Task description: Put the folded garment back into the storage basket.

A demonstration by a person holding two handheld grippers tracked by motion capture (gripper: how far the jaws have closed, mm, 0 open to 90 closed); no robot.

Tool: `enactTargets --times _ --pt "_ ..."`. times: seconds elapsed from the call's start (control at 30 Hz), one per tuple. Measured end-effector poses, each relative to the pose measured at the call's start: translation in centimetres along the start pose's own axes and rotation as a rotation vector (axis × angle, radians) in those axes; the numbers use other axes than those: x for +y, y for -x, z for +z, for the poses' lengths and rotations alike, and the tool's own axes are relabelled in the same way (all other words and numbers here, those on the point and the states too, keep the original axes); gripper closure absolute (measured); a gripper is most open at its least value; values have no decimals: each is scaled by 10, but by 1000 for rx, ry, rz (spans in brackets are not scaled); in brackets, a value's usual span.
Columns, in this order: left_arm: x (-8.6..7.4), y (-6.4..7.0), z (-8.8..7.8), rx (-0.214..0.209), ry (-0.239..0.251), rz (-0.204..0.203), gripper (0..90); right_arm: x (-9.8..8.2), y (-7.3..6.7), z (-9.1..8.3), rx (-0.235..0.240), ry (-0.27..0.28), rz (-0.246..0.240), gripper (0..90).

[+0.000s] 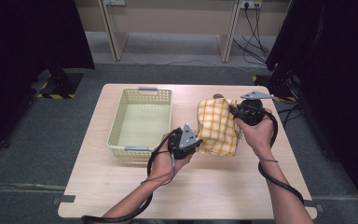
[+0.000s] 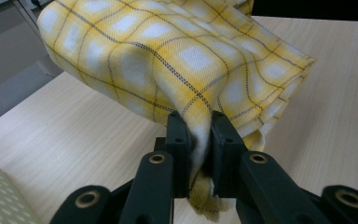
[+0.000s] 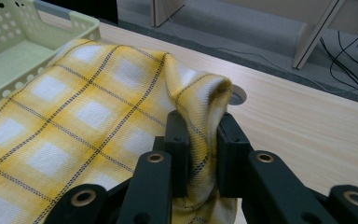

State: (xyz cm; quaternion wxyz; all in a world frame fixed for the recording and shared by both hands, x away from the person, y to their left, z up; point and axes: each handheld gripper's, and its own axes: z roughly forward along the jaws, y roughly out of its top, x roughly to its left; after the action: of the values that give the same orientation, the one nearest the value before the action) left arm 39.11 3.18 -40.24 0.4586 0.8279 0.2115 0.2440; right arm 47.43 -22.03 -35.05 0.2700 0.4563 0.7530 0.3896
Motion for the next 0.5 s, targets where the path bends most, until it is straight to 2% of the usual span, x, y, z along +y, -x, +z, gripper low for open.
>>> enactTargets --times 0.5 --pt "4 -13 -13 33 6 -6 795 20 -12 3 0 17 -24 781"
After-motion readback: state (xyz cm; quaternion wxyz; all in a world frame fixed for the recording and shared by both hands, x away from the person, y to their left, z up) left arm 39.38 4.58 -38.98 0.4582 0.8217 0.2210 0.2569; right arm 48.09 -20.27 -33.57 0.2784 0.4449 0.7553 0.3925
